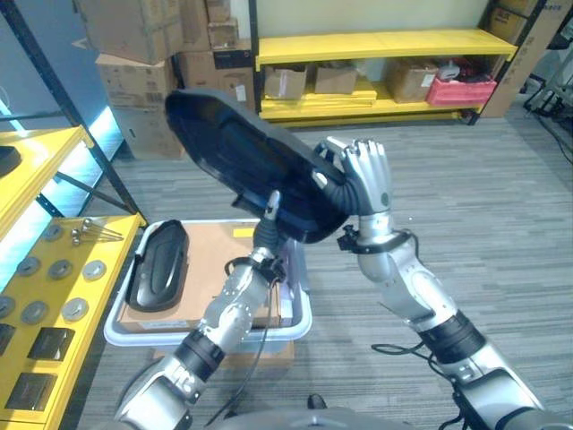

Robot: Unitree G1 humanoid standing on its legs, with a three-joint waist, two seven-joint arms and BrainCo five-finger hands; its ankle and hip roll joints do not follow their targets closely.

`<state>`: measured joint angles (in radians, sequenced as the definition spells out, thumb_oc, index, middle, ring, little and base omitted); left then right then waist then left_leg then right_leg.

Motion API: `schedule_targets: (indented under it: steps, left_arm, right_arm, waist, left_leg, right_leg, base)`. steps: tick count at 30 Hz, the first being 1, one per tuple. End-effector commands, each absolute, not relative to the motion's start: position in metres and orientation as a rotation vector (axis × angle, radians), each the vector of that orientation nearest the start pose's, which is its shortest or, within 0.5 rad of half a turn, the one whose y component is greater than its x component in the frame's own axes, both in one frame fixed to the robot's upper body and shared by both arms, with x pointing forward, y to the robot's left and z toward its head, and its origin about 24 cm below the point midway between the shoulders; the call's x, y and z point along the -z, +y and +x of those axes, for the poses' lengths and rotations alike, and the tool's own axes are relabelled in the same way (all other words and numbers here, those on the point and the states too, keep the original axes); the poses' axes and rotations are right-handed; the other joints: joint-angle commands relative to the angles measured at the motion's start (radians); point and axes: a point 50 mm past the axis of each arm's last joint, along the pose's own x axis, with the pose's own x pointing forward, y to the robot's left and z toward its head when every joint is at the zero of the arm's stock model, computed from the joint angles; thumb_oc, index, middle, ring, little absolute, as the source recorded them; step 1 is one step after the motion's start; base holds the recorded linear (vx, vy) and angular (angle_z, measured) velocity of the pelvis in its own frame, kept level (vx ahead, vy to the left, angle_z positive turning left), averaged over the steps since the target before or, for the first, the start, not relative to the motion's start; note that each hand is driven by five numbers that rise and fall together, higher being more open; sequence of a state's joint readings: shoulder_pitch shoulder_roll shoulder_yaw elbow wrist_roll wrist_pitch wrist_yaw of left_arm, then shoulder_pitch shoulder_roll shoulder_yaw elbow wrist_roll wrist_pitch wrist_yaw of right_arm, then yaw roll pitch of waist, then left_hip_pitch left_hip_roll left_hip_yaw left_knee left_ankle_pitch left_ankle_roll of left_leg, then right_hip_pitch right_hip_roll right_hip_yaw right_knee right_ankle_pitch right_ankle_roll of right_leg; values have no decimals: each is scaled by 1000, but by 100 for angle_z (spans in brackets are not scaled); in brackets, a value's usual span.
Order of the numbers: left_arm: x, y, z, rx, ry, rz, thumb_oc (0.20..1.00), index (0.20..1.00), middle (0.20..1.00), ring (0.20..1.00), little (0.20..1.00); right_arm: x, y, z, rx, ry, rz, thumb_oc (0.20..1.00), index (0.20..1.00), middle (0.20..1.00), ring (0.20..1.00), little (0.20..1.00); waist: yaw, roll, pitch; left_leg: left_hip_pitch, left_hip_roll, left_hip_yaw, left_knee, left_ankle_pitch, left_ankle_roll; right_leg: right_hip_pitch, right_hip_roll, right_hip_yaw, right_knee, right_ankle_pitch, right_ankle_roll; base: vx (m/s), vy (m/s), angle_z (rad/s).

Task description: Move parts from the plastic box to the shelf.

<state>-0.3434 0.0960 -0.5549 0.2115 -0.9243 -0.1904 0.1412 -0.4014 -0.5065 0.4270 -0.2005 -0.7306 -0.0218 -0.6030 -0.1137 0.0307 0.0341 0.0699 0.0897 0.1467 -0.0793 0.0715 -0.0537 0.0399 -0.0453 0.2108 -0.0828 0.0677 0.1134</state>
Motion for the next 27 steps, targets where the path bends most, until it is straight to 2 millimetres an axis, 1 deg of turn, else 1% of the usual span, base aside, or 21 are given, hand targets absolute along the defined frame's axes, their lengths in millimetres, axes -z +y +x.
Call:
schedule_targets:
  steps: [1,4,9,12,13,14,16,18,20,21,22,23,24,25,26,27]
  left_arm:
    - [-118,21,302,456,-143,-687,200,200,200,200,200]
    - [-122,24,302,424,-190,-646,200,200,200,200,200]
    - [-120,24,302,411,-198,-616,200,200,200,200,200]
    - [-121,28,302,404,-224,-556,200,200,200,200,200]
    - [-122,32,302,395,-246,-519,200,200,200,200,200]
    - [-122,32,302,395,-246,-519,200,200,200,200,200]
    - [-126,43,303,389,-303,-432,200,200,200,200,200]
    - [-132,60,303,356,-362,-384,200,200,200,200,200]
    - [-132,60,303,356,-362,-384,200,200,200,200,200]
    - [-142,87,301,311,-463,-246,200,200,200,200,200]
    - [-146,102,298,281,-508,-170,200,200,200,200,200]
    - [-146,102,298,279,-507,-168,200,200,200,200,200]
    - [-156,128,290,231,-590,-36,200,200,200,200,200]
    - [-159,140,285,206,-619,29,200,200,200,200,200]
    - [-158,141,284,204,-619,31,200,200,200,200,200]
    - [-160,155,280,167,-641,120,200,200,200,200,200]
  right_arm:
    - [-210,-92,259,125,-1168,-762,200,200,200,200,200]
    - [-204,-86,257,81,-1145,-697,200,200,200,200,200]
    - [-201,-86,256,71,-1128,-671,200,200,200,200,200]
    - [-198,-86,255,62,-1112,-630,200,200,200,200,200]
    - [-197,-87,254,52,-1106,-611,200,200,200,200,200]
    - [-197,-87,254,52,-1106,-611,200,200,200,200,200]
    - [-196,-86,251,-10,-1091,-585,200,200,200,200,200]
    - [-194,-86,253,-101,-1046,-548,200,200,200,200,200]
    - [-194,-86,253,-101,-1046,-548,200,200,200,200,200]
    - [-192,-90,255,-219,-987,-494,200,200,200,200,200]
    - [-192,-91,254,-255,-974,-469,200,200,200,200,200]
    - [-192,-91,254,-257,-973,-467,200,200,200,200,200]
    - [-194,-90,253,-333,-955,-429,200,200,200,200,200]
    - [-194,-89,254,-367,-944,-409,200,200,200,200,200]
    - [-194,-89,254,-370,-944,-407,200,200,200,200,200]
    - [-195,-85,254,-412,-940,-381,200,200,200,200,200]
  waist:
    - [50,-34,-33]
    - [51,-33,-30]
    - [51,-34,-28]
    - [53,-33,-26]
    - [53,-31,-23]
    - [53,-31,-23]
    - [58,-30,-14]
    - [69,-32,-9]
    - [69,-32,-9]
    - [93,-35,0]
    - [108,-35,5]
    - [103,-36,5]
    - [133,-36,13]
    - [146,-37,19]
    - [140,-38,18]
    - [168,-38,37]
  left_leg:
    - [122,28,52,59,-210,-25]
    - [122,27,57,58,-210,-25]
    - [119,26,60,59,-210,-25]
    - [117,27,63,62,-210,-25]
    - [115,27,62,63,-210,-25]
    - [115,27,62,64,-210,-25]
    - [108,29,60,70,-209,-27]
    - [97,32,55,76,-204,-30]
    - [97,32,55,76,-204,-30]
    - [84,38,38,77,-195,-37]
    - [77,42,26,78,-188,-42]
    - [76,42,22,79,-189,-42]
    - [59,45,-5,87,-183,-48]
    - [48,47,-21,93,-179,-51]
    - [46,46,-25,95,-180,-51]
    - [22,48,-51,107,-158,-59]
  right_leg:
    - [-39,32,-35,223,-242,31]
    - [-45,31,-33,224,-240,32]
    - [-50,31,-32,228,-239,33]
    - [-55,31,-29,230,-239,35]
    - [-59,31,-28,234,-239,34]
    - [-60,31,-27,234,-240,34]
    - [-69,32,-22,239,-240,35]
    - [-74,32,-25,243,-242,33]
    - [-74,32,-26,243,-242,33]
    - [-74,30,-38,242,-246,25]
    - [-72,28,-49,242,-249,21]
    - [-71,27,-53,242,-250,21]
    - [-68,25,-67,241,-254,16]
    - [-67,23,-79,241,-257,13]
    - [-66,22,-83,242,-258,12]
    - [-69,20,-103,243,-253,7]
  base:
    - [-15,8,-4]
    - [-14,7,-7]
    - [-7,-3,-7]
    - [-3,-18,-4]
    - [-8,-26,-5]
    - [-17,-45,-5]
    - [-15,-55,-2]
    - [-11,-52,-1]
    - [3,-41,1]
    - [8,-127,4]
    - [8,-129,11]
    - [11,-123,31]
    - [9,-107,57]
    - [9,-107,59]
    - [-62,-75,60]
    - [-49,-82,62]
